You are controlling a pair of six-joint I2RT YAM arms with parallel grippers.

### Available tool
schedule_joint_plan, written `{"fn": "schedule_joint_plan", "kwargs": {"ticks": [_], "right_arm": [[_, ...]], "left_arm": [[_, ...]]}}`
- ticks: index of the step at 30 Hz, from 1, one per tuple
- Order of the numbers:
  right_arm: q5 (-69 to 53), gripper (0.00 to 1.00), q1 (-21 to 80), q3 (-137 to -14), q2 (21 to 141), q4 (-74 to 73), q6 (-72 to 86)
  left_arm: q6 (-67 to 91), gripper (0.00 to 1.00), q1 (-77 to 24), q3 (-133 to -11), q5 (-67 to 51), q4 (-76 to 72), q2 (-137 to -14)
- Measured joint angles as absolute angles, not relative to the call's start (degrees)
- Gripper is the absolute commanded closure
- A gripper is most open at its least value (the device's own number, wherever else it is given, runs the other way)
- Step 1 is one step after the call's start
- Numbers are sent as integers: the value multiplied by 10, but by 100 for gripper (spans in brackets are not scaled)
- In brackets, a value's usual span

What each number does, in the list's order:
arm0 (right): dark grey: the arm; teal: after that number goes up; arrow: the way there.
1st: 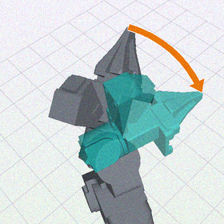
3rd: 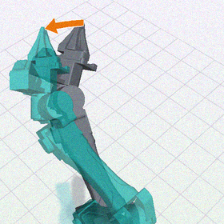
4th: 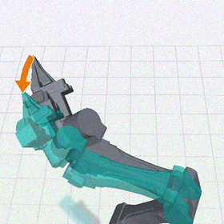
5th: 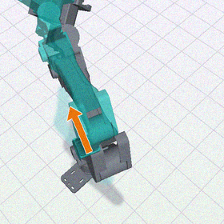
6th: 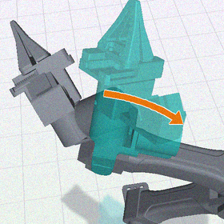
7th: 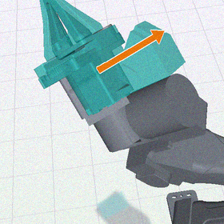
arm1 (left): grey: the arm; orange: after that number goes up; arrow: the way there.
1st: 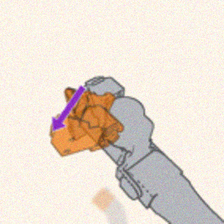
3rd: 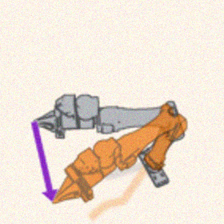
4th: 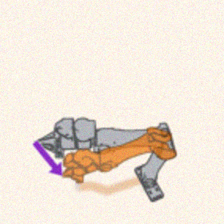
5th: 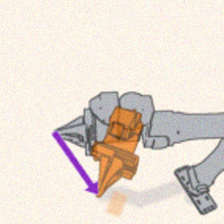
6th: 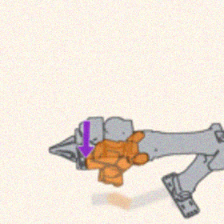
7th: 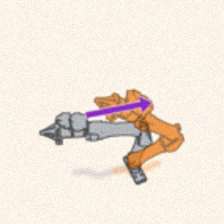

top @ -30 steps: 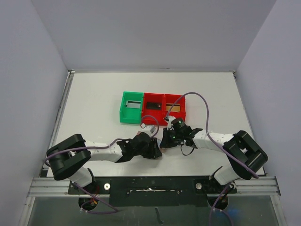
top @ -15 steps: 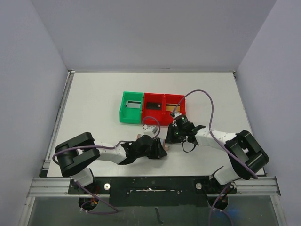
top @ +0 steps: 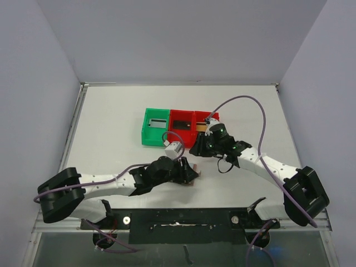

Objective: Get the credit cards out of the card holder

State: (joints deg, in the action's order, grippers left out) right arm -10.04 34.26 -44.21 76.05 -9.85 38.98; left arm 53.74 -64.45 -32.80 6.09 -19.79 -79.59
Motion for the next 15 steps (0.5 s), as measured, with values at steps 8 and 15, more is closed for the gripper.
{"fn": "schedule_joint_plan", "kwargs": {"ticks": [8, 15], "right_arm": [[-97, 68, 384, -464, 830, -84, 441], [-68, 65, 422, -459, 857, -42, 503]], "left_arm": [[512, 54, -611, -279, 77, -99, -627], [504, 45, -463, -247, 87, 41, -453]]}}
